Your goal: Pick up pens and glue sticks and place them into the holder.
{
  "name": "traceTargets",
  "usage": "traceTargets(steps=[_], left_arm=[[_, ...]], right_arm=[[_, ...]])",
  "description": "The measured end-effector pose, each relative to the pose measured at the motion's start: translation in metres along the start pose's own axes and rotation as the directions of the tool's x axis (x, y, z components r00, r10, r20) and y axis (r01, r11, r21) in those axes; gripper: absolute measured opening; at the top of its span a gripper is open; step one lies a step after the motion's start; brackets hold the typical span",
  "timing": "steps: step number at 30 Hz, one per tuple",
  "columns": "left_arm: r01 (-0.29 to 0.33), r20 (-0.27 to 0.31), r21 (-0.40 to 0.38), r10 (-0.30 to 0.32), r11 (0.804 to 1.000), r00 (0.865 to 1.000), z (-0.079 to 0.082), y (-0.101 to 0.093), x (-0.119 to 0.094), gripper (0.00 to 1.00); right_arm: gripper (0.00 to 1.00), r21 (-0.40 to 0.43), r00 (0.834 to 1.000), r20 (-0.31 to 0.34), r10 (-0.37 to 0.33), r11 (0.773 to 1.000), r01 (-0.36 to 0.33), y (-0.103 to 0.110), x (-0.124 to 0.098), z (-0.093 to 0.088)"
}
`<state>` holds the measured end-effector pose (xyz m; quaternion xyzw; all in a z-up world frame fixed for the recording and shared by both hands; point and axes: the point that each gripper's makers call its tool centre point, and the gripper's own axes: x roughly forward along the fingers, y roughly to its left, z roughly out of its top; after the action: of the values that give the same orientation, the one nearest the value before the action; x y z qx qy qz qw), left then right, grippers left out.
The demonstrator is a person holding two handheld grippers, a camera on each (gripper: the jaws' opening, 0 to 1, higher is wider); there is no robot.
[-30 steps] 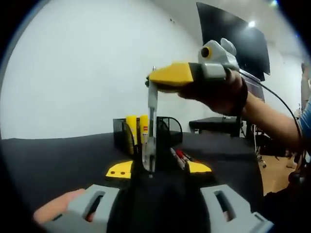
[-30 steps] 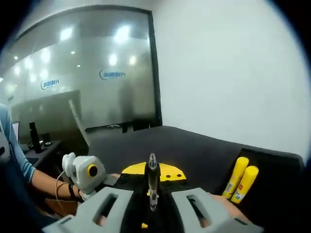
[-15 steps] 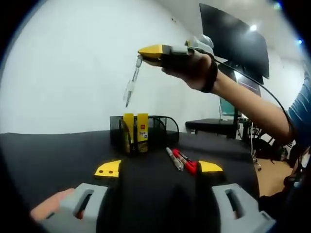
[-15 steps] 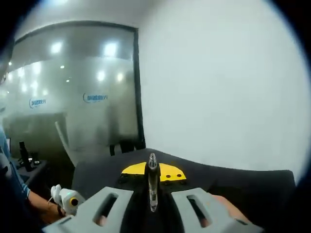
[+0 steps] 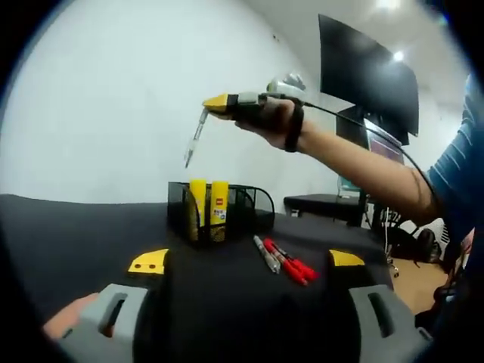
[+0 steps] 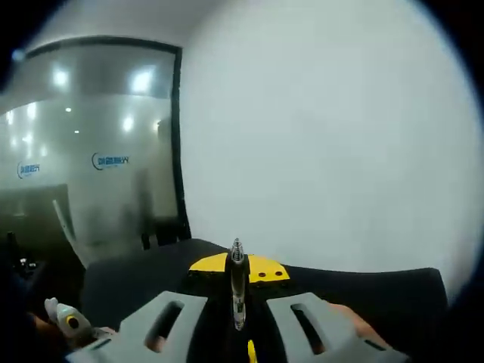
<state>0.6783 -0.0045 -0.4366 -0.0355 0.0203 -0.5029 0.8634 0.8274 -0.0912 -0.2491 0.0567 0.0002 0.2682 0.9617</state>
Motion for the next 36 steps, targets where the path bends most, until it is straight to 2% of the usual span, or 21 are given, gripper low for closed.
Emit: traceTargets(steps=[5,10,15,26,32,36], left_arm=[[0.016,0.022,-0.011,-0.016,1.000,1.000,0.004,-0.002,0.001,0.87],[0.021,0.020,-0.020,-0.021,1.000,1.000,0.003,-0.003,0.001,0.91],[0.028,0.016,-0.018,-0.028,0.999,0.999,0.002,-0.004,0.002,0.94],[0.035,0.008,-0.016,-0.035,0.999,0.999,0.001,-0.005,0.003,0.96],[0.040,0.002,-0.011,-0.040,0.999,0.999,0.000,-0.006,0.003,0.96],[0.039,-0.007,-0.001,-0.039,0.999,0.999,-0.002,-0.005,0.003,0.95]], right_arm=[[0.05,-0.015,0.999,-0.028,-0.042,0.999,0.041,-0.020,0.015,-0.011],[0.05,-0.032,0.996,-0.057,-0.071,0.997,0.070,-0.034,0.026,-0.025],[0.05,-0.078,0.989,-0.112,-0.096,0.993,0.088,-0.043,0.037,-0.047],[0.05,-0.088,0.977,-0.195,-0.088,0.994,0.072,-0.048,0.052,-0.086],[0.05,-0.080,0.970,-0.225,-0.094,0.994,0.078,-0.052,0.055,-0.100],[0.05,-0.112,0.960,-0.261,-0.105,0.991,0.078,-0.052,0.060,-0.109]])
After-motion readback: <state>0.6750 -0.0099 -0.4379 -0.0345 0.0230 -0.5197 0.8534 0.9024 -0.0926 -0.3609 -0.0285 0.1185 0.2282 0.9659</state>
